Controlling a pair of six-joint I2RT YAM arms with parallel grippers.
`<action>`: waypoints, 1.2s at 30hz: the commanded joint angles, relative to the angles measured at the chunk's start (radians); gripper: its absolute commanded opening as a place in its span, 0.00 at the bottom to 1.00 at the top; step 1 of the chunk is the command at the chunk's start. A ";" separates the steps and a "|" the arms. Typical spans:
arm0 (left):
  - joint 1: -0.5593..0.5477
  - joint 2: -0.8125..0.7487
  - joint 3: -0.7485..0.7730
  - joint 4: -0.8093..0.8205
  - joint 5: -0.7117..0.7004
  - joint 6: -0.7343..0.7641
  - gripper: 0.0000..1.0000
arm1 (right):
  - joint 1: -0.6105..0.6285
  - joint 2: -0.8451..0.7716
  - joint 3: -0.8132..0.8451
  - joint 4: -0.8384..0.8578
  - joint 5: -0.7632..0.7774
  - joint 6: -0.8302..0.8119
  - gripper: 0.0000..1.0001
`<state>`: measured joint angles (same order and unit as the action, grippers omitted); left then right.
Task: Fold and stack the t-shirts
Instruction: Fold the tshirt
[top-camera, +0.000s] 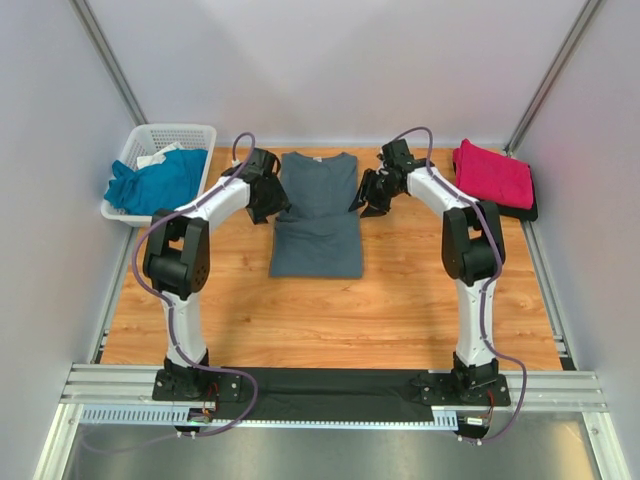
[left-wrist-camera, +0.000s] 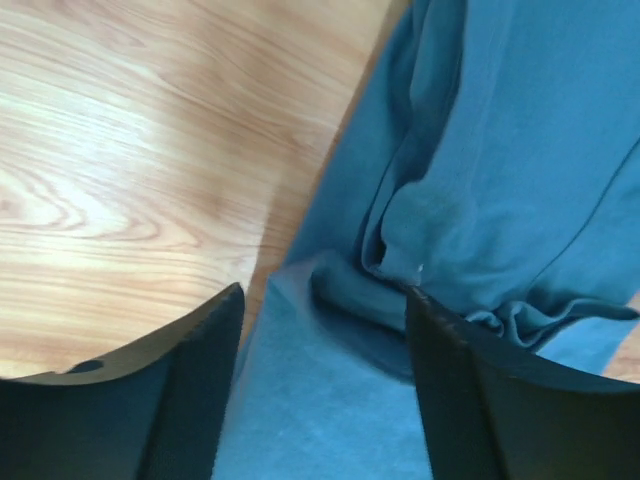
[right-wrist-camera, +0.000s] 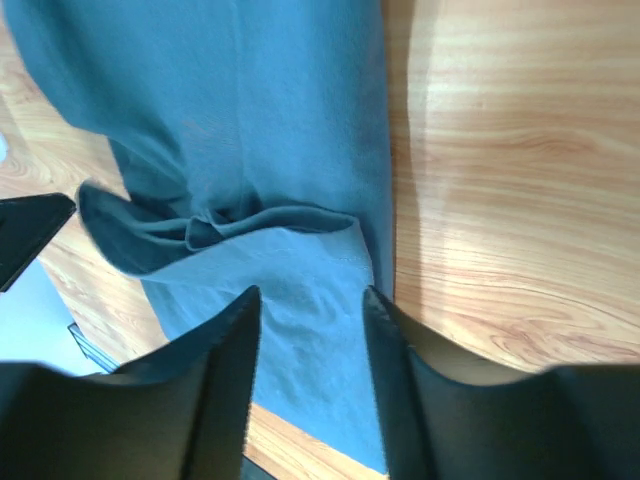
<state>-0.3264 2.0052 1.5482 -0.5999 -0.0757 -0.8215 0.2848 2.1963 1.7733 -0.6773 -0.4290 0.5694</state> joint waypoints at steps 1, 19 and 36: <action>0.021 -0.129 0.027 0.031 -0.013 0.021 0.74 | -0.007 -0.036 0.092 -0.042 -0.016 -0.055 0.48; -0.086 -0.369 -0.430 0.557 0.171 -0.153 0.31 | 0.074 -0.270 -0.299 0.312 0.003 0.050 0.31; -0.112 -0.014 -0.171 0.464 0.079 -0.196 0.00 | 0.085 -0.034 -0.153 0.348 0.125 0.106 0.20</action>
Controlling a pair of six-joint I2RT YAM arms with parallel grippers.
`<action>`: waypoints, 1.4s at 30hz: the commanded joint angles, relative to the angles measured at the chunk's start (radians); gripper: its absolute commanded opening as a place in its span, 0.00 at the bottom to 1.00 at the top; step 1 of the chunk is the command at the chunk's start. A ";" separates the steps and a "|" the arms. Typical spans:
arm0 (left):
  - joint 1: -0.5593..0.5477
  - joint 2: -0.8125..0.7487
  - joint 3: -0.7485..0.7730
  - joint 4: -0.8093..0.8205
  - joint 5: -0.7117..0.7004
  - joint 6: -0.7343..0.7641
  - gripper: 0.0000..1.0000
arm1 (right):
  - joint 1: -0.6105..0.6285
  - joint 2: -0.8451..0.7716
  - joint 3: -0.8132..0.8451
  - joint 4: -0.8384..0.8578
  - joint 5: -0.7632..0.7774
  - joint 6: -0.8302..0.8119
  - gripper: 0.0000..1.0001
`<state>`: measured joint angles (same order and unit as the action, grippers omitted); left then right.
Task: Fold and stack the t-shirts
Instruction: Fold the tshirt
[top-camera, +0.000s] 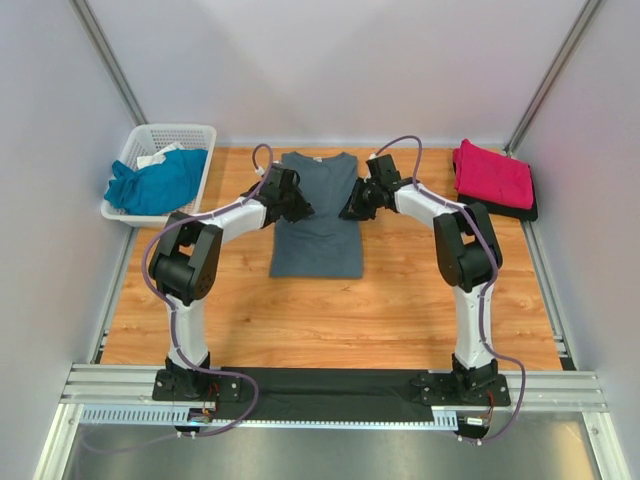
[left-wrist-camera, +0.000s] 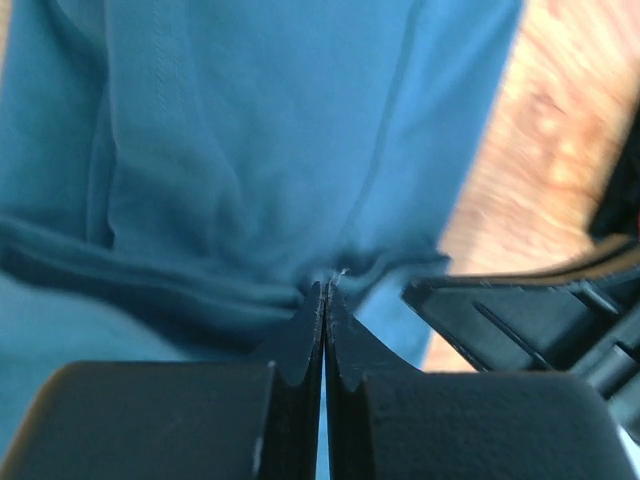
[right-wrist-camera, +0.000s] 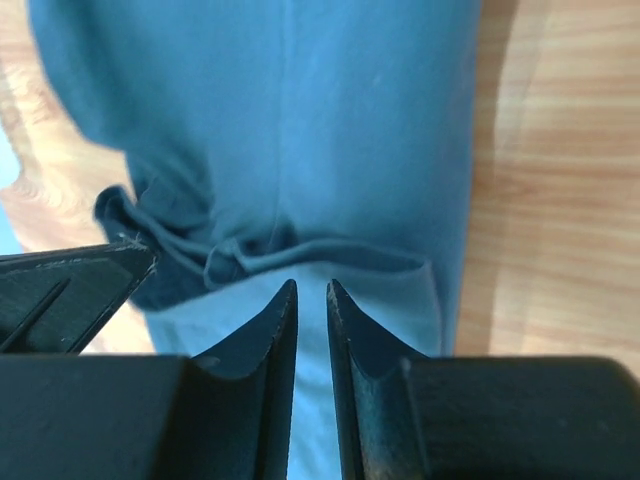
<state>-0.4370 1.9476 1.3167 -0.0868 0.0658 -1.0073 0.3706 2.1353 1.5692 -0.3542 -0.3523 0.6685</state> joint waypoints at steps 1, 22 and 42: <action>-0.003 0.059 0.071 -0.059 -0.064 -0.013 0.00 | -0.002 0.040 0.063 0.017 0.058 0.006 0.19; 0.053 0.005 0.115 0.061 -0.152 0.278 0.07 | -0.036 0.083 0.035 -0.003 0.122 -0.009 0.07; 0.006 -0.176 -0.221 0.188 -0.118 0.185 0.00 | -0.036 0.090 0.019 -0.019 0.182 0.002 0.00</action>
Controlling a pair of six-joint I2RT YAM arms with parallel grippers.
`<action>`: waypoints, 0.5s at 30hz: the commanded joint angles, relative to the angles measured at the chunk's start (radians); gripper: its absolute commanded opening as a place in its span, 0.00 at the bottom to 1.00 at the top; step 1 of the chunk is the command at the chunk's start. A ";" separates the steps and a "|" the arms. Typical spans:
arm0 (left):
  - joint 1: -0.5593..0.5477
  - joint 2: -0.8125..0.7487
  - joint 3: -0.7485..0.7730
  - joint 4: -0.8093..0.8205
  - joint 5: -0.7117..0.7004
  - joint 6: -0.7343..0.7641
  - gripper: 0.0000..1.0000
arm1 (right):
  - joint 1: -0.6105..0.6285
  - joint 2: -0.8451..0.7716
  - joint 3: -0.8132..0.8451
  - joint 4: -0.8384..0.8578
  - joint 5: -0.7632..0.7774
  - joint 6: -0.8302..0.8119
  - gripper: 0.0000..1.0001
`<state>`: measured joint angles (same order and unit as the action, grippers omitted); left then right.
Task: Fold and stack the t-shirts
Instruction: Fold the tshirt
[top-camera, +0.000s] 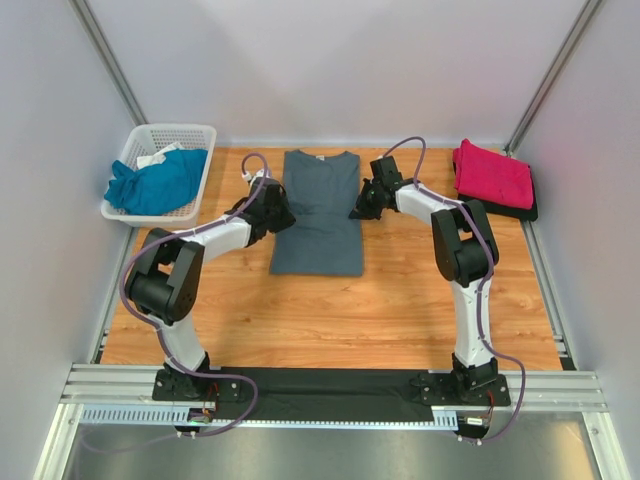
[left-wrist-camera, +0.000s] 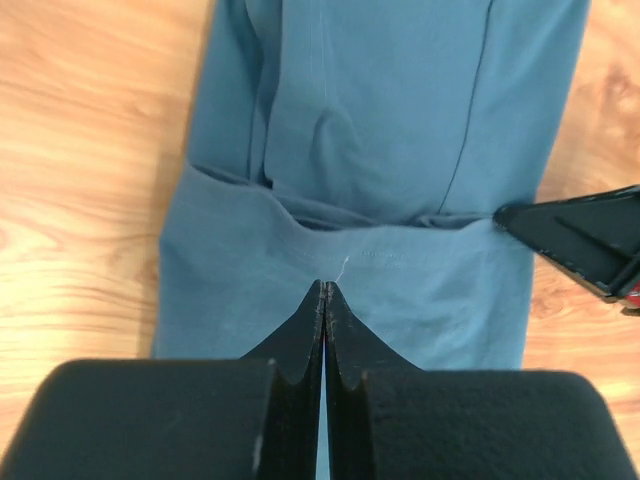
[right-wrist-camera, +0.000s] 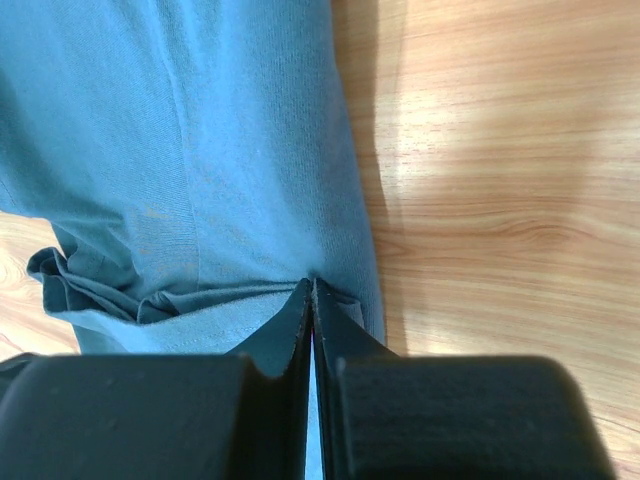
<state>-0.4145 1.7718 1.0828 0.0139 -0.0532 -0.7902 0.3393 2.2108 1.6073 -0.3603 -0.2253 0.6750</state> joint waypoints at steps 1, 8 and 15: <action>-0.020 0.020 0.019 0.089 -0.005 -0.040 0.00 | -0.003 0.015 -0.020 -0.009 0.053 -0.006 0.00; -0.020 0.112 0.063 0.101 -0.046 -0.084 0.00 | -0.003 0.018 -0.015 -0.014 0.052 -0.012 0.00; -0.020 0.202 0.137 0.072 -0.094 -0.101 0.00 | -0.003 0.026 -0.007 -0.020 0.047 -0.017 0.00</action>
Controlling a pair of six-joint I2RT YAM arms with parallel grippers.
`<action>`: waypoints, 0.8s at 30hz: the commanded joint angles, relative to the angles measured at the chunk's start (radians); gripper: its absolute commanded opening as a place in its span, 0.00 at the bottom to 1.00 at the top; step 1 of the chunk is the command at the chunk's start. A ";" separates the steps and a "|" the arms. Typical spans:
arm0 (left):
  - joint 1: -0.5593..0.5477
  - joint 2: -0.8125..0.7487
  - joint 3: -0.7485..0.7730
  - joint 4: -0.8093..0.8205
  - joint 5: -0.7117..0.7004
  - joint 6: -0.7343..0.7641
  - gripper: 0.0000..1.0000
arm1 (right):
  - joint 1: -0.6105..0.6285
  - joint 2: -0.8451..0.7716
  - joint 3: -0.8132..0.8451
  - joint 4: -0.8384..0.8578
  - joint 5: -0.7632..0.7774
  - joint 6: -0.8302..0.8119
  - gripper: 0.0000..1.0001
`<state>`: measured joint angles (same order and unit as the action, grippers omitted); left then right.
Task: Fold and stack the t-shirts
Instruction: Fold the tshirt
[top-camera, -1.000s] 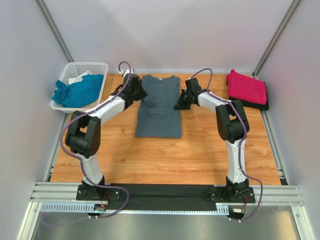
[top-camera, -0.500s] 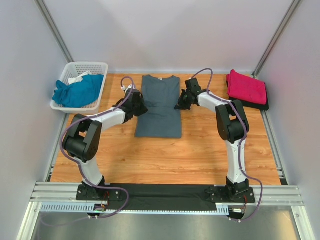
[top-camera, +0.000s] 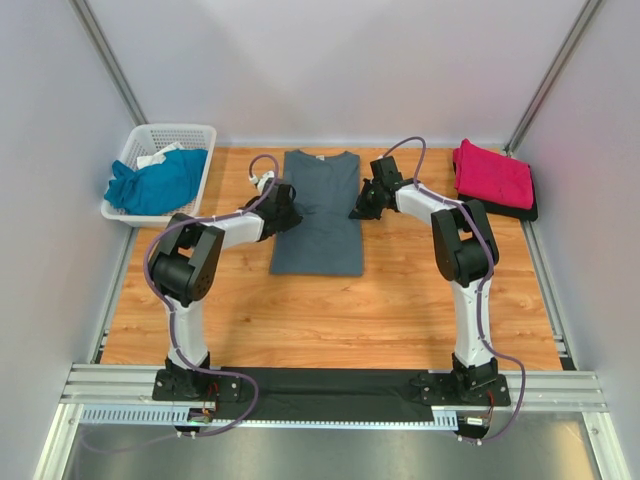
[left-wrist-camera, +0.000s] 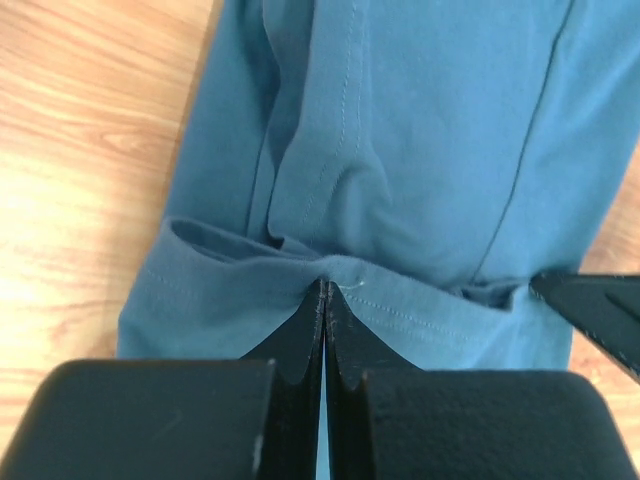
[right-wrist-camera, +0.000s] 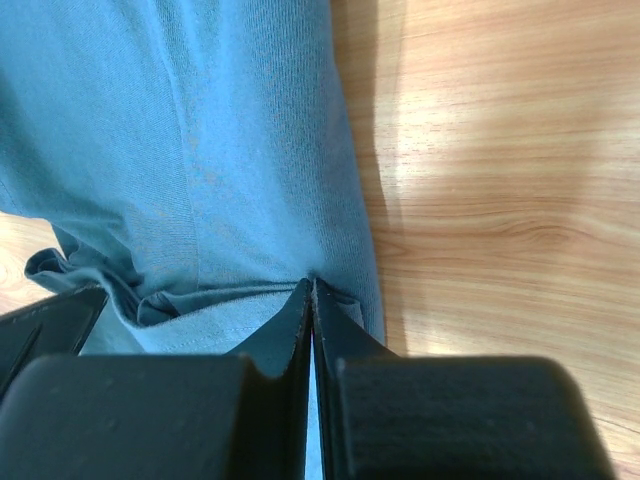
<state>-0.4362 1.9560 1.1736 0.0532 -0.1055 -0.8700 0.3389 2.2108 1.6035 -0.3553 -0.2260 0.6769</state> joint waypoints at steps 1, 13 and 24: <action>0.004 0.024 0.052 0.030 -0.049 -0.032 0.00 | -0.001 0.027 -0.005 -0.025 0.050 -0.020 0.00; 0.007 0.109 0.107 -0.233 -0.172 -0.199 0.00 | -0.005 0.023 -0.013 -0.079 0.114 -0.042 0.00; 0.008 0.002 0.072 -0.060 -0.050 -0.043 0.00 | -0.005 -0.060 0.031 -0.096 0.045 -0.144 0.00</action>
<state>-0.4351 2.0197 1.2678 -0.0376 -0.1722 -1.0122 0.3431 2.2009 1.6043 -0.3744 -0.2043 0.6292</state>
